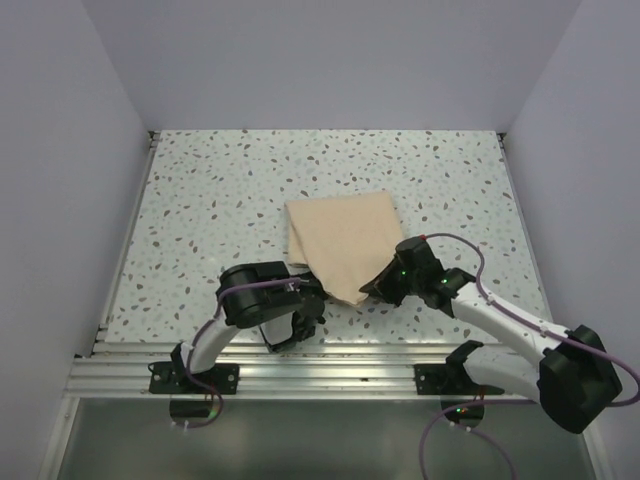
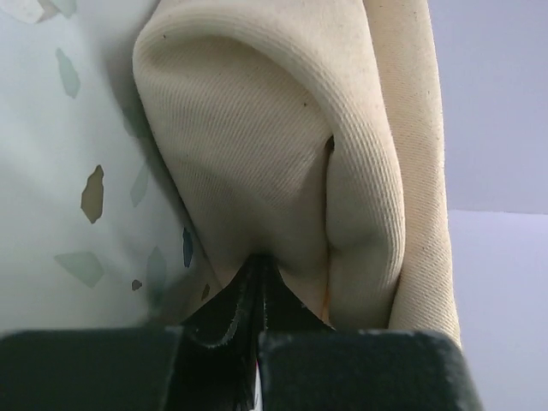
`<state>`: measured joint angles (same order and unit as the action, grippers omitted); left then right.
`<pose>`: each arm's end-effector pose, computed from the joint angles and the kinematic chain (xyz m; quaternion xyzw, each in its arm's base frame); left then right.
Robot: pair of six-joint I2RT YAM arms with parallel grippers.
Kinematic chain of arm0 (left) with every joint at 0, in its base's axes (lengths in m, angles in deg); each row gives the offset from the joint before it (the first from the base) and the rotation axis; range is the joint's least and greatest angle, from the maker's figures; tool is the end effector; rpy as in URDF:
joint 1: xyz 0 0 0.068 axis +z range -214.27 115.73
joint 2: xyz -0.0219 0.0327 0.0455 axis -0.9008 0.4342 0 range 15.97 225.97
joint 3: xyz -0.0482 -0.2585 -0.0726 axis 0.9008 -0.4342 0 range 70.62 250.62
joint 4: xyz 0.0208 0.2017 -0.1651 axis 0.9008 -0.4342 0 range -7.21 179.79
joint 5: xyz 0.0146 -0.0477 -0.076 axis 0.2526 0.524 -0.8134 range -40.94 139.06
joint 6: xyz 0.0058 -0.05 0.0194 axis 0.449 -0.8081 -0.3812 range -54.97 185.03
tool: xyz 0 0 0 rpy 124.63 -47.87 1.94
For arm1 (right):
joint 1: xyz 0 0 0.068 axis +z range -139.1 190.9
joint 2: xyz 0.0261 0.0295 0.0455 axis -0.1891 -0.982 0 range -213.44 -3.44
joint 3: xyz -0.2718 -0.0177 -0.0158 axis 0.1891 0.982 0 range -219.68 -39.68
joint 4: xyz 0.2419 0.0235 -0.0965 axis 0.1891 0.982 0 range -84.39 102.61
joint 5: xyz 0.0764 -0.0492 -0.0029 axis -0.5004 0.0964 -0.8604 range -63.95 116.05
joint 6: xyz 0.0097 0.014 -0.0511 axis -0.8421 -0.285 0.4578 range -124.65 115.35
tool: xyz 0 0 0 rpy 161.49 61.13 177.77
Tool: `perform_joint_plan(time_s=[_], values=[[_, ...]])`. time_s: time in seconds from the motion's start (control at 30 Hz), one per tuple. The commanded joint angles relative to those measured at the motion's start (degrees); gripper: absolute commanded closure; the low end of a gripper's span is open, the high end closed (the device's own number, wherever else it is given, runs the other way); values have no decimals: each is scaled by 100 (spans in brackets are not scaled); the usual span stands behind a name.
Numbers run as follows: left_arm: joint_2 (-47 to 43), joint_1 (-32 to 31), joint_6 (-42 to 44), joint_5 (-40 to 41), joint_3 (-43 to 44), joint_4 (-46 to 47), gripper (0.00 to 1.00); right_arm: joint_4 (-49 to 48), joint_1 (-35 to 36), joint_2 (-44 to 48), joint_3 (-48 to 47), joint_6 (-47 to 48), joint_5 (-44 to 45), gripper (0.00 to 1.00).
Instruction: Prepare the surgical pack
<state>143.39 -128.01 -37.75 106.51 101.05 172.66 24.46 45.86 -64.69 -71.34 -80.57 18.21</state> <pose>0.1599 -0.2562 0.0499 -0.5096 0.5530 -0.4911 0.4396 0.1679 0.1234 0.1944 0.3037 0.8823 0.3277 0.1481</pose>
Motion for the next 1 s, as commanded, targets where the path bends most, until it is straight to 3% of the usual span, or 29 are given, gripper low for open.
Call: perform_joint_plan(time_s=[0.0, 0.23, 0.4, 0.5, 0.67, 0.97], values=[[591, 653, -497, -1324, 586, 335, 100, 102, 28, -141, -244, 42, -447, 100], [583, 697, -181, -1456, 727, 379, 100, -30, 28, -211, -262, 33, -456, 100], [110, 723, 91, -1728, 123, 546, 100, 13, 28, -667, -990, 253, -376, 100], [-199, 715, 197, -1921, -125, 169, 100, 31, 55, -967, -1544, 359, -429, 100], [-217, 723, 759, -2097, 330, -60, 100, -13, 160, -1257, -1782, 218, -578, 100], [240, 741, 944, -2150, 893, -87, 100, 101, 494, -1390, -1967, 148, -605, 100]])
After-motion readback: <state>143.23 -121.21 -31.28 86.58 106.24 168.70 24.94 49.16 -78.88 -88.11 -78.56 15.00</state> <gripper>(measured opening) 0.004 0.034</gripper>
